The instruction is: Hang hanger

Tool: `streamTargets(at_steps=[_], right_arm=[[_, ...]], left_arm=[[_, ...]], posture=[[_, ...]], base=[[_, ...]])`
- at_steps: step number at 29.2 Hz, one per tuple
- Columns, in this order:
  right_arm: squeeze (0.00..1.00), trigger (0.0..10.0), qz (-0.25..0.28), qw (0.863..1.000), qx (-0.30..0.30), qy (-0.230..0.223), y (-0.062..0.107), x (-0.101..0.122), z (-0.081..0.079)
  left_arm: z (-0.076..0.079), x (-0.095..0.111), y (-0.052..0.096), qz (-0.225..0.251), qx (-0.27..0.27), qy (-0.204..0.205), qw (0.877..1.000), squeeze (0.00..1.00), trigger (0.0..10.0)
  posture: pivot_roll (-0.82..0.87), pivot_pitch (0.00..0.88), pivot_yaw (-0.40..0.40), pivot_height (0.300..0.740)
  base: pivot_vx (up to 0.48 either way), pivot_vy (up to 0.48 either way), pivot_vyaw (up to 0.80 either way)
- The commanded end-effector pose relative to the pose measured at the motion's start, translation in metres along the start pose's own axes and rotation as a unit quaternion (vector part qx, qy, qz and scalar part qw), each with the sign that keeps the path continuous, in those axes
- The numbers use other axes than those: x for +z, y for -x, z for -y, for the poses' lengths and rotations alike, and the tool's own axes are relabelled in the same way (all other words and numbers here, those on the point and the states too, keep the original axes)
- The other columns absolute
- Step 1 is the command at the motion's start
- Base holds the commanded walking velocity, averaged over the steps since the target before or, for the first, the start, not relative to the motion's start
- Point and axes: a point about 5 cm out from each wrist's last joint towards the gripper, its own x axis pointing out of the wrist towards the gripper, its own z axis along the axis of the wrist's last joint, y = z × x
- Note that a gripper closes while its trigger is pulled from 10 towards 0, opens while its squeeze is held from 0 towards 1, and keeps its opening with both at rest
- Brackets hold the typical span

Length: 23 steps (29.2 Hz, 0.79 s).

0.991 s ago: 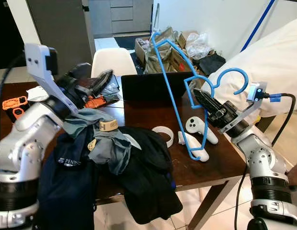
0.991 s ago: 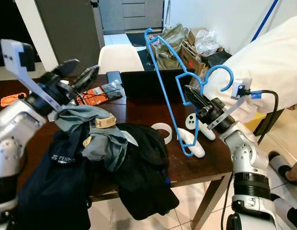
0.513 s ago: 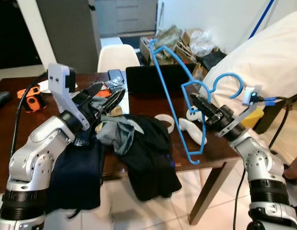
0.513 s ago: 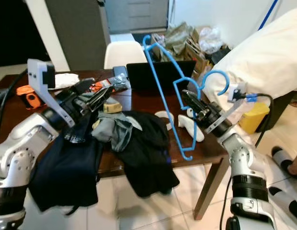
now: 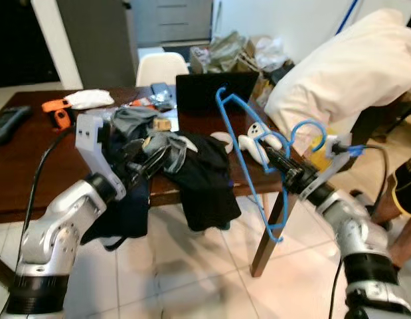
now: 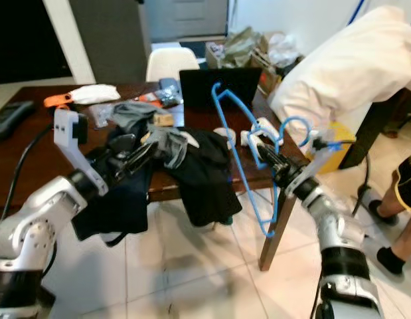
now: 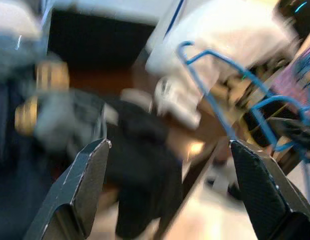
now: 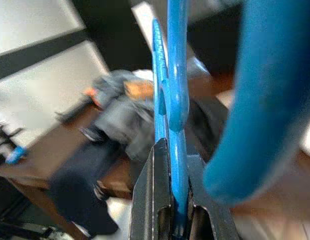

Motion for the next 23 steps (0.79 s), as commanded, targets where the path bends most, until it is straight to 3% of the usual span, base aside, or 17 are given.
streamTargets(at_steps=[1,3,4,5,7,8,9,10,12,14,15,17,18,20,21,23], right_arm=[[0.00,10.0,-0.013,0.999,-0.036,-0.001,0.009,-0.010,0.010],[0.00,10.0,-0.013,0.999,-0.036,-0.001,0.009,-0.010,0.010],[0.00,10.0,-0.034,0.995,-0.089,-0.003,0.013,-0.020,0.021],[0.00,10.0,-0.034,0.995,-0.089,-0.003,0.013,-0.020,0.021],[0.00,10.0,-0.102,0.974,-0.204,0.013,0.026,-0.044,0.040],[0.00,10.0,-0.102,0.974,-0.204,0.013,0.026,-0.044,0.040],[0.00,10.0,-0.148,0.955,-0.254,0.033,0.035,-0.059,0.048],[0.00,10.0,-0.148,0.955,-0.254,0.033,0.035,-0.059,0.048],[0.00,10.0,-0.254,0.919,-0.292,0.070,0.053,-0.097,0.050],[0.00,10.0,-0.254,0.919,-0.292,0.070,0.053,-0.097,0.050],[0.00,10.0,-0.295,0.905,-0.295,0.080,0.061,-0.112,0.048],[0.00,10.0,-0.295,0.905,-0.295,0.080,0.061,-0.112,0.048],[0.00,10.0,-0.338,0.891,-0.290,0.083,0.069,-0.129,0.044],[0.00,10.0,-0.338,0.891,-0.290,0.083,0.069,-0.129,0.044],[0.00,10.0,-0.382,0.876,-0.279,0.094,0.077,-0.145,0.039],[0.00,10.0,-0.382,0.876,-0.279,0.094,0.077,-0.145,0.039]], left_arm=[[0.001,-0.017,-0.002,-0.021,-0.001,0.013,1.000,0.00,10.0],[0.001,-0.017,-0.002,-0.021,-0.001,0.013,1.000,0.00,10.0],[-0.006,-0.033,-0.002,-0.043,0.021,0.024,0.999,0.00,10.0],[-0.006,-0.033,-0.002,-0.043,0.021,0.024,0.999,0.00,10.0],[-0.024,-0.066,0.001,-0.086,0.091,0.032,0.992,0.00,10.0],[-0.024,-0.066,0.001,-0.086,0.091,0.032,0.992,0.00,10.0],[-0.033,-0.086,0.005,-0.120,0.127,0.031,0.984,0.00,10.0],[-0.033,-0.086,0.005,-0.120,0.127,0.031,0.984,0.00,10.0],[-0.045,-0.132,0.021,-0.221,0.202,0.010,0.954,0.00,10.0],[-0.045,-0.132,0.021,-0.221,0.202,0.010,0.954,0.00,10.0],[-0.047,-0.149,0.031,-0.262,0.225,0.002,0.938,0.00,10.0],[-0.047,-0.149,0.031,-0.262,0.225,0.002,0.938,0.00,10.0],[-0.046,-0.166,0.040,-0.309,0.237,-0.017,0.921,0.00,10.0],[-0.046,-0.166,0.040,-0.309,0.237,-0.017,0.921,0.00,10.0],[-0.041,-0.182,0.049,-0.358,0.236,-0.030,0.903,0.00,10.0],[-0.041,-0.182,0.049,-0.358,0.236,-0.030,0.903,0.00,10.0]], posture=[[0.01,0.000,0.002,0.740],[0.01,0.000,0.002,0.740],[0.01,0.000,0.002,0.740],[0.01,0.000,0.002,0.740],[0.01,0.000,0.000,0.740],[0.01,0.000,0.000,0.740],[0.00,0.000,0.000,0.740],[0.00,0.000,0.000,0.740],[-0.01,0.000,0.001,0.740],[-0.01,0.000,0.001,0.740],[-0.01,0.000,0.000,0.740],[-0.01,0.000,0.000,0.740],[0.00,0.000,-0.006,0.740],[0.00,0.000,-0.006,0.740],[0.00,0.000,-0.009,0.740],[0.00,0.000,-0.009,0.740]], base=[[-0.364,0.000,-0.80],[-0.364,0.000,-0.80],[0.000,0.000,-0.80],[0.000,0.000,-0.80],[0.000,0.000,-0.80],[0.000,0.000,-0.80],[0.000,0.000,-0.80],[0.000,0.000,-0.80],[0.000,0.000,-0.80],[0.000,0.000,-0.80],[0.000,0.000,-0.80],[0.000,0.000,-0.80],[0.000,0.000,-0.80],[0.000,0.000,-0.80],[0.000,0.000,-0.80],[0.000,0.000,-0.80]])
